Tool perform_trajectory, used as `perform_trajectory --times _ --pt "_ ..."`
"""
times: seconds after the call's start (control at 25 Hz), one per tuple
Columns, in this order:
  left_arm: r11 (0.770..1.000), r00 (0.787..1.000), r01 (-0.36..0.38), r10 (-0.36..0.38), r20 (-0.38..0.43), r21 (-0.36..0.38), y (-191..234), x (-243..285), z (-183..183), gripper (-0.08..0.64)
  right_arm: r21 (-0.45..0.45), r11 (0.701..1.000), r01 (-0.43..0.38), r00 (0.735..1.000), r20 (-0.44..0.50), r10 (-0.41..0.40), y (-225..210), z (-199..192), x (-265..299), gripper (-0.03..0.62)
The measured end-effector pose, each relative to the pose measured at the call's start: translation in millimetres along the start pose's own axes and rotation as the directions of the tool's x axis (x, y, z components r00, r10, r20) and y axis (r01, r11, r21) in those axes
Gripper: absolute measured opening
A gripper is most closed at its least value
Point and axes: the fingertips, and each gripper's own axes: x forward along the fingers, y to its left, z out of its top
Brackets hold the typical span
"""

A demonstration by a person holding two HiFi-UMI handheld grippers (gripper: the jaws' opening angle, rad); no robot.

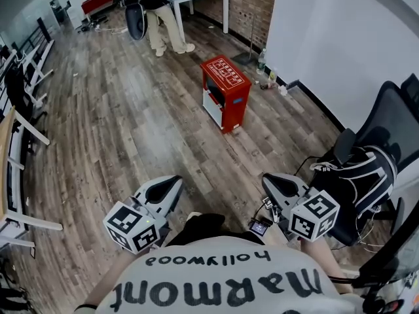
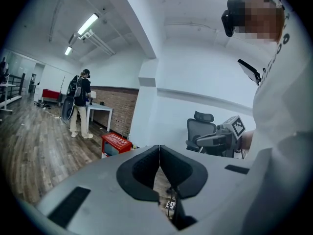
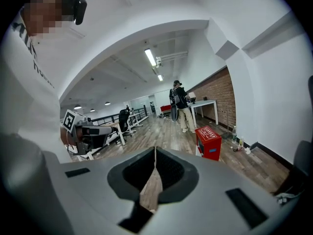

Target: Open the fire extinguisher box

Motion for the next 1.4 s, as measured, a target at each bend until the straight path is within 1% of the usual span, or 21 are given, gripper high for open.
perform_trajectory --times 0.28,0.48,0.8,1.0,1.16,1.28,1.4 --pt "0.999 0.999 0.042 -0.043 -0.02 -0.015 7.9 20.0 -6.1 0.008 0.017 1.0 0.022 0.999 -0.033 -0.021 -8.9 -6.5 7.6 0.012" --pt "0.997 0.997 0.078 -0.078 -0.02 -0.013 27.0 37.3 3.4 0.008 0.077 0.996 0.048 0.999 -0.024 -0.046 -20.0 -1.4 20.9 0.012" --pt "0.996 0.994 0.077 -0.08 -0.069 -0.052 70.7 56.4 -2.0 0.008 0.115 0.992 0.054 0.998 -0.051 -0.048 -35.7 0.8 61.8 0.012" --pt "0.995 0.994 0.083 -0.087 -0.066 -0.061 102.6 79.1 9.4 0.008 0.116 0.992 0.058 0.997 -0.063 -0.051 -52.4 17.2 90.6 0.012" --pt "0.993 0.992 0.104 -0.108 -0.071 -0.057 128.1 100.3 21.7 0.008 0.108 0.991 0.082 0.995 -0.065 -0.076 -72.7 32.8 114.9 0.012" --pt "0.992 0.99 0.111 -0.116 -0.081 -0.068 146.7 116.1 27.4 0.008 0.116 0.989 0.089 0.994 -0.066 -0.082 -85.1 41.7 130.8 0.012" --pt "0.989 0.986 0.135 -0.14 -0.091 -0.067 160.0 132.7 34.2 0.008 0.139 0.984 0.111 0.992 -0.073 -0.102 -99.0 46.5 143.0 0.012"
